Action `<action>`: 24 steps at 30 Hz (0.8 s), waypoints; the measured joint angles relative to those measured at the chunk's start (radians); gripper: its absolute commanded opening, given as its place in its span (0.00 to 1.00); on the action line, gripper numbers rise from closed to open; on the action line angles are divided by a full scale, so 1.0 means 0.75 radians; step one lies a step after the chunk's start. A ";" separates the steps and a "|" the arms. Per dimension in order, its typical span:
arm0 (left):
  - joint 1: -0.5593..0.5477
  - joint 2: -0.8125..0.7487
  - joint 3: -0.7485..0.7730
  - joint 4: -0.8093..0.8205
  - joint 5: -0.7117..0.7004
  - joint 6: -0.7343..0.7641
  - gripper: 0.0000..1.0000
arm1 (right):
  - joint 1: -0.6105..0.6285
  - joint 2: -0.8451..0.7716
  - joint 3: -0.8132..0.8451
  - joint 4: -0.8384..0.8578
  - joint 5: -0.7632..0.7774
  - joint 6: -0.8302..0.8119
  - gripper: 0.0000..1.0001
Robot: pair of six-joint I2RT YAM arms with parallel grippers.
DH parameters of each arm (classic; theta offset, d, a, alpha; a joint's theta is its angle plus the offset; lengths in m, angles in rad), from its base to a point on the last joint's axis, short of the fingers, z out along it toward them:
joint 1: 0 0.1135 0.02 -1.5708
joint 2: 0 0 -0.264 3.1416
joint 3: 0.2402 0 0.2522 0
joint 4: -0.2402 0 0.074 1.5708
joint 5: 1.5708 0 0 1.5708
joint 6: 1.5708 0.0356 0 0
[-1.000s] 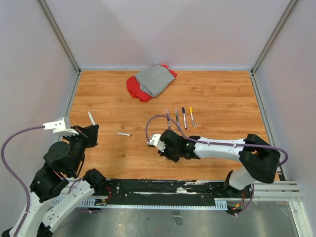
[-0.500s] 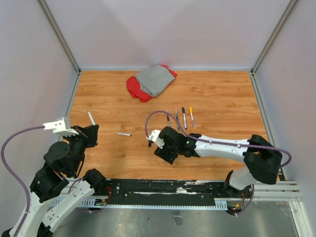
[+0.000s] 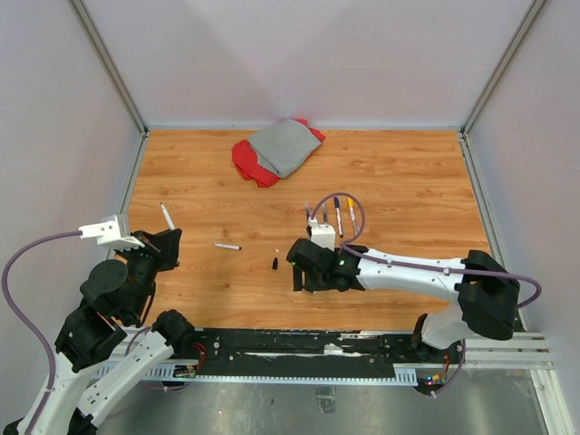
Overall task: Insert the pens into the pen caps
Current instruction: Insert the pen cap onto the pen.
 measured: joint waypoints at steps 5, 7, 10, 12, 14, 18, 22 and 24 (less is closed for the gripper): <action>0.000 0.000 0.000 0.000 0.000 0.000 0.00 | 0.027 0.169 0.195 -0.196 0.026 0.320 0.73; 0.000 0.000 0.000 0.000 0.000 0.000 0.00 | 0.026 0.233 0.252 -0.241 0.026 0.400 0.72; 0.000 0.001 0.000 0.000 0.000 0.000 0.01 | 0.026 0.318 0.302 -0.285 0.022 0.480 0.72; 0.000 0.001 0.000 0.000 0.000 0.000 0.01 | 0.026 0.356 0.312 -0.304 0.019 0.513 0.71; 0.000 0.000 0.000 0.000 0.000 0.000 0.01 | 0.025 0.380 0.313 -0.322 0.013 0.545 0.71; 0.000 0.001 0.000 0.000 0.000 0.000 0.00 | 0.020 0.388 0.313 -0.344 0.006 0.595 0.71; 0.000 0.000 0.000 0.000 0.000 0.000 0.00 | 0.020 0.392 0.313 -0.346 -0.007 0.628 0.71; 0.000 0.000 0.000 0.000 0.000 0.000 0.00 | 0.019 0.400 0.313 -0.348 -0.016 0.638 0.70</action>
